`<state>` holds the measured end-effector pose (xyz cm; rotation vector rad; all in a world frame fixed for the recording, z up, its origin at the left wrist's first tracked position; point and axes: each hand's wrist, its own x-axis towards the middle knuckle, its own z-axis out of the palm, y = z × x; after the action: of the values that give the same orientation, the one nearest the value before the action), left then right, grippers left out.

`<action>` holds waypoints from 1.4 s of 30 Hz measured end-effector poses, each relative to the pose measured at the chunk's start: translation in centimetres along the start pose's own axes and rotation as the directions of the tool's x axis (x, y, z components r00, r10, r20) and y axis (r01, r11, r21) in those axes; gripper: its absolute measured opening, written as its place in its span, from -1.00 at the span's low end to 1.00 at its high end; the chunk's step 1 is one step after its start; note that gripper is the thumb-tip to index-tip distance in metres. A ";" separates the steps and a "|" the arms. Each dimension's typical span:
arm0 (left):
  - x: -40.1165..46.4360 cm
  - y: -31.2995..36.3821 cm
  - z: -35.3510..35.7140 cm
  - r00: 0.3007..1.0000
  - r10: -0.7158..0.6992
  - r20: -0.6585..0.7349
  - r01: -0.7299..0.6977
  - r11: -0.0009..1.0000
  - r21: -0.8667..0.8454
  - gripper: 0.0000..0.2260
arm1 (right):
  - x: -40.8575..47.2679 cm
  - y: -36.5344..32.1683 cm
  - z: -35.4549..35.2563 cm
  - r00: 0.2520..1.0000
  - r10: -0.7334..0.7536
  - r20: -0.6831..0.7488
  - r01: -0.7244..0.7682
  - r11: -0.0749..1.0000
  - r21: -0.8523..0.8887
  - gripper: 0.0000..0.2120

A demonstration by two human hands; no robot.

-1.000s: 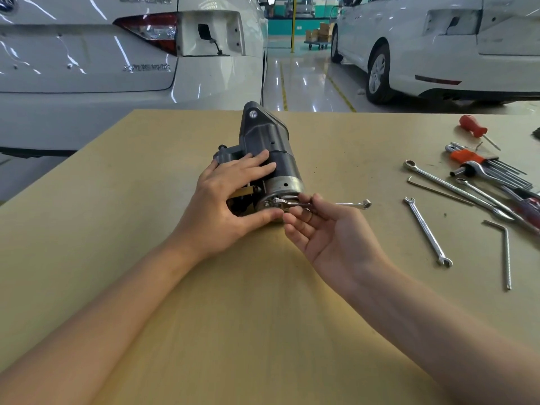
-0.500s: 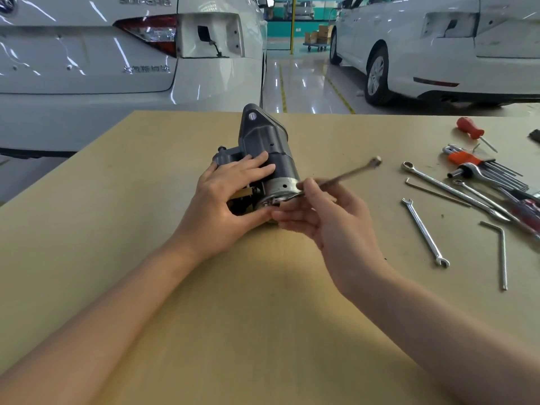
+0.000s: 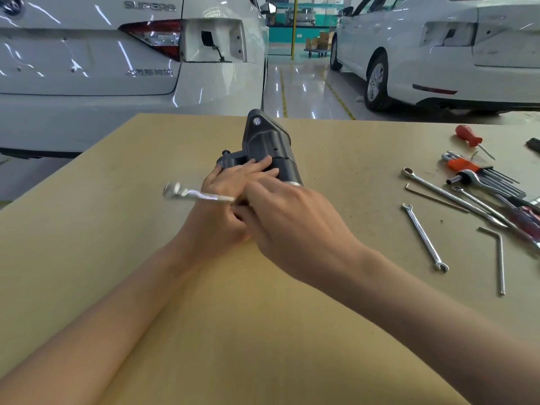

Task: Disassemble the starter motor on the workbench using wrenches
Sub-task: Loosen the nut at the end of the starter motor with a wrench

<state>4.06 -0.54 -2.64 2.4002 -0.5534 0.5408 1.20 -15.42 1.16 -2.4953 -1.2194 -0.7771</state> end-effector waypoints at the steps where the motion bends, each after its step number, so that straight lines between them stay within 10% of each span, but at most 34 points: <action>1: -0.6 0.2 -0.1 0.998 0.029 -0.062 -0.034 0.996 -0.079 -0.56 | -0.6 0.2 -0.1 0.993 0.058 -0.104 -0.044 0.991 0.129 -0.86; 4: -1.0 0.4 -0.1 0.994 0.016 -0.108 -0.026 0.996 -0.087 -0.46 | -2.5 1.3 0.5 0.867 0.457 -0.197 -0.249 0.741 0.623 -0.86; 6: -0.8 0.6 -0.2 0.994 0.006 -0.109 -0.014 0.998 -0.067 -0.40 | -2.8 1.9 1.0 0.690 0.716 0.105 -0.347 0.200 0.916 -0.79; 8: -0.8 0.7 -0.1 0.993 0.010 -0.120 -0.017 0.998 -0.060 -0.38 | -2.6 2.4 1.3 0.520 0.741 0.424 -0.315 -0.295 0.902 -0.77; 11: -0.7 0.7 -0.2 0.993 0.007 -0.120 -0.013 0.999 -0.046 -0.37 | -2.5 2.5 1.6 0.423 0.661 0.620 -0.215 -0.592 0.777 -0.77; 42: -0.7 0.4 0.1 0.990 0.036 -0.140 -0.042 0.998 -0.040 -0.46 | -2.8 1.8 1.2 0.565 0.638 0.523 -0.155 -0.540 0.827 -0.82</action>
<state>3.25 -0.76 -2.89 2.2947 -0.5455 0.7006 1.68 -17.81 -1.41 -0.8956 0.0075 0.2443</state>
